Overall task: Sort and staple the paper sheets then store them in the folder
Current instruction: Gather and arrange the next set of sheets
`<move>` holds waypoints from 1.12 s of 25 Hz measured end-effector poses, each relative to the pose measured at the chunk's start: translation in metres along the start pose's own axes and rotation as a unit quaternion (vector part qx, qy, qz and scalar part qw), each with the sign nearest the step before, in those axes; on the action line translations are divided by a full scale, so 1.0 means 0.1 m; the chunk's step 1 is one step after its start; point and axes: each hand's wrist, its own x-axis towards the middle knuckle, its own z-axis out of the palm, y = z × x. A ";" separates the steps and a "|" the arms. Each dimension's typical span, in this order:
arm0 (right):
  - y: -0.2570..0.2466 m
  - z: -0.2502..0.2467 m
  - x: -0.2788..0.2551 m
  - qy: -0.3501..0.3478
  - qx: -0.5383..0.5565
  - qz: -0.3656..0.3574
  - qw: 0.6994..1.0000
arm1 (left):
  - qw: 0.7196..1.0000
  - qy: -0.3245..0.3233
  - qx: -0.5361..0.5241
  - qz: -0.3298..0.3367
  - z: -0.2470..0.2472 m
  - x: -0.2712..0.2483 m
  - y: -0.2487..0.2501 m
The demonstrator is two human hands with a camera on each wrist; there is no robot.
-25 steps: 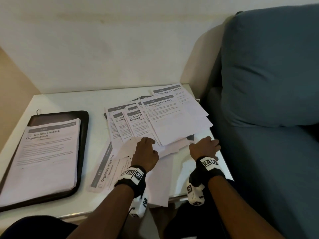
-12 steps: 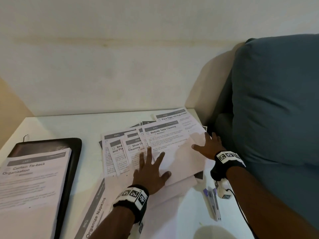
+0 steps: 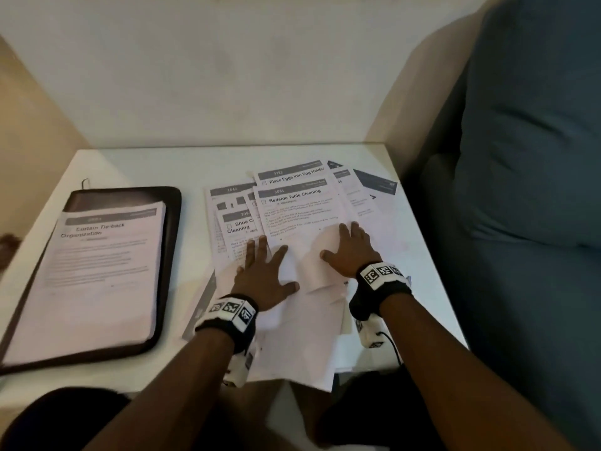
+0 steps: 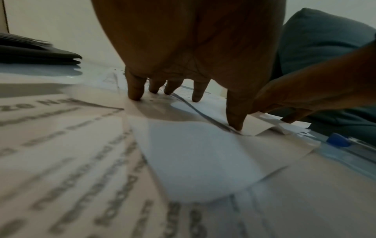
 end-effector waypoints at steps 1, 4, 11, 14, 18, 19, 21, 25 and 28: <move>-0.03 0.04 -0.06 0.009 -0.009 0.001 1.000 | 1.000 0.007 -0.015 0.005 0.00 -0.03 -0.07; -0.06 0.08 -0.19 0.046 0.013 -0.002 0.999 | 0.995 0.040 -0.085 0.018 0.00 -0.16 -0.21; 0.02 0.08 -0.21 0.169 0.182 0.006 0.969 | 0.968 0.102 -0.228 0.008 -0.11 -0.17 -0.13; 0.12 0.12 -0.19 0.182 0.272 -0.008 0.945 | 0.956 0.116 -0.267 0.030 -0.20 -0.28 -0.12; 0.10 0.24 -0.29 0.130 0.470 0.003 0.873 | 0.897 0.136 -0.418 0.051 -0.27 -0.40 -0.30; 0.07 0.24 -0.36 0.116 0.497 -0.003 0.860 | 0.880 0.136 -0.453 0.046 -0.25 -0.44 -0.37; -0.02 0.28 -0.45 0.090 0.525 -0.013 0.847 | 0.845 0.140 -0.516 0.026 -0.24 -0.51 -0.52; -0.16 0.36 -0.58 0.046 0.547 -0.016 0.836 | 0.771 0.150 -0.619 0.005 -0.30 -0.52 -0.67; -0.23 0.43 -0.66 0.027 0.556 -0.014 0.830 | 0.762 0.153 -0.628 0.026 -0.33 -0.49 -0.65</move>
